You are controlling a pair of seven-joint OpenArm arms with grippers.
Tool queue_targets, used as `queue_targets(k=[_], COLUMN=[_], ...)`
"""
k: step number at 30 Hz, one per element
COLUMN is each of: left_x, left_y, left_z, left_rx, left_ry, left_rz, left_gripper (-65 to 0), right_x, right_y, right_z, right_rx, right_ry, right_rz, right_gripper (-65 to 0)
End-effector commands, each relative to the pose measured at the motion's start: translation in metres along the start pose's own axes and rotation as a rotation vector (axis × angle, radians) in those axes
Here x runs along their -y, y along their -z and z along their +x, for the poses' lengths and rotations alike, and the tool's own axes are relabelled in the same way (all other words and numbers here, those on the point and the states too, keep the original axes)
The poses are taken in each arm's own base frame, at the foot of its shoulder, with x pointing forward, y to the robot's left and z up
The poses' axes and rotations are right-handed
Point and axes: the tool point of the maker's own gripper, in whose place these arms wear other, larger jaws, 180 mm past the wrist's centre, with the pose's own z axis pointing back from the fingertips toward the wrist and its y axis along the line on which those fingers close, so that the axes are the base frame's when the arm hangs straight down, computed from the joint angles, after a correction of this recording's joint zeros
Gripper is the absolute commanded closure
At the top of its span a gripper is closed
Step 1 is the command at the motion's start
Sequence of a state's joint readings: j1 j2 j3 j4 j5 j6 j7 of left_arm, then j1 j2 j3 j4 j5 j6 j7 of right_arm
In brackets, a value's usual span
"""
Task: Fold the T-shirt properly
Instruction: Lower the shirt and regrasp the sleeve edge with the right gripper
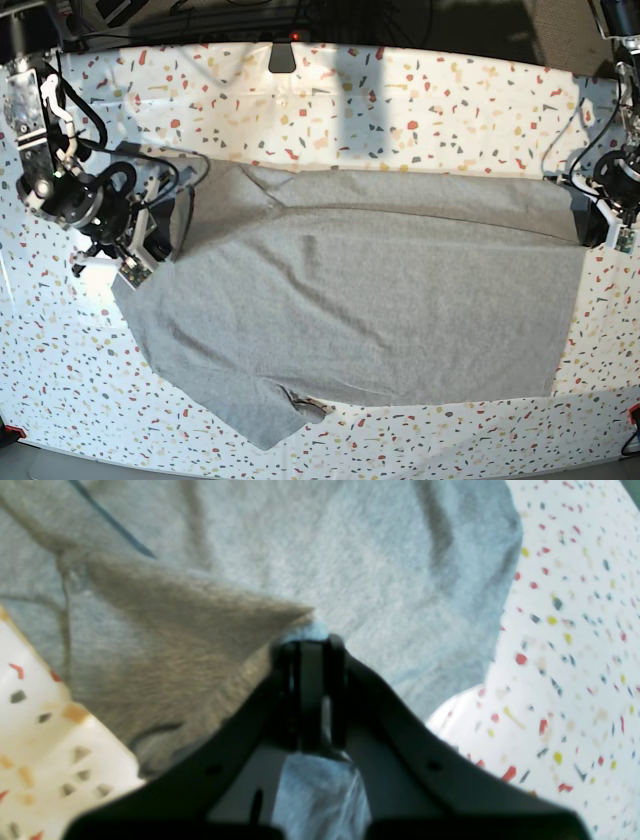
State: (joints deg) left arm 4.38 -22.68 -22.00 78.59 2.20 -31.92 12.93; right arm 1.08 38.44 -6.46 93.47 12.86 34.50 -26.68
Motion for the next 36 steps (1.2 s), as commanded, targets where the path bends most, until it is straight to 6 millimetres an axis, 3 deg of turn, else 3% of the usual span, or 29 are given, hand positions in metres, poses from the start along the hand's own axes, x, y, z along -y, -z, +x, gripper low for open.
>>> queue_targets(k=[1, 6, 14, 16, 18, 20, 26, 36], left_x=[-0.015, -0.016, -0.017, -0.017, -0.017, -0.017, -0.021, -0.061], left_y=[0.000, 0.005, 0.009, 0.009, 0.009, 0.009, 0.008, -0.010], left_z=[0.013, 0.008, -0.005, -0.005, -0.005, -0.005, -0.010, 0.020], left_rx=[0.037, 0.055, 0.035, 0.034, 0.035, 0.035, 0.000, -0.043], left_ry=[0.014, -0.018, -0.006, -0.006, -0.006, -0.006, 0.000, 0.126], left_rz=[0.031, 0.030, 0.032, 0.032, 0.033, 0.033, 0.038, 0.096], left_gripper=[0.0, 0.0, 0.0, -0.9, -14.1, -21.7, -22.2, -22.1], right_x=[0.015, 0.017, 0.022, 0.023, 0.025, 0.027, 0.028, 0.036], right_y=[-0.001, 0.013, 0.020, 0.020, 0.019, 0.019, 0.017, -0.002], right_z=[0.012, 0.008, 0.011, 0.008, 0.003, -0.005, -0.019, 0.008], right_rx=[0.032, 0.004, 0.007, -0.008, -0.039, -0.086, -0.164, -0.129], right_ry=[-0.023, -0.026, -0.010, -0.022, -0.031, -0.036, -0.036, 0.015], right_rz=[-0.030, -0.013, -0.024, -0.031, -0.041, -0.047, -0.052, -0.064], right_gripper=[0.0, 0.0, -0.6, -13.0, -25.3, -30.4, -30.3, -30.3])
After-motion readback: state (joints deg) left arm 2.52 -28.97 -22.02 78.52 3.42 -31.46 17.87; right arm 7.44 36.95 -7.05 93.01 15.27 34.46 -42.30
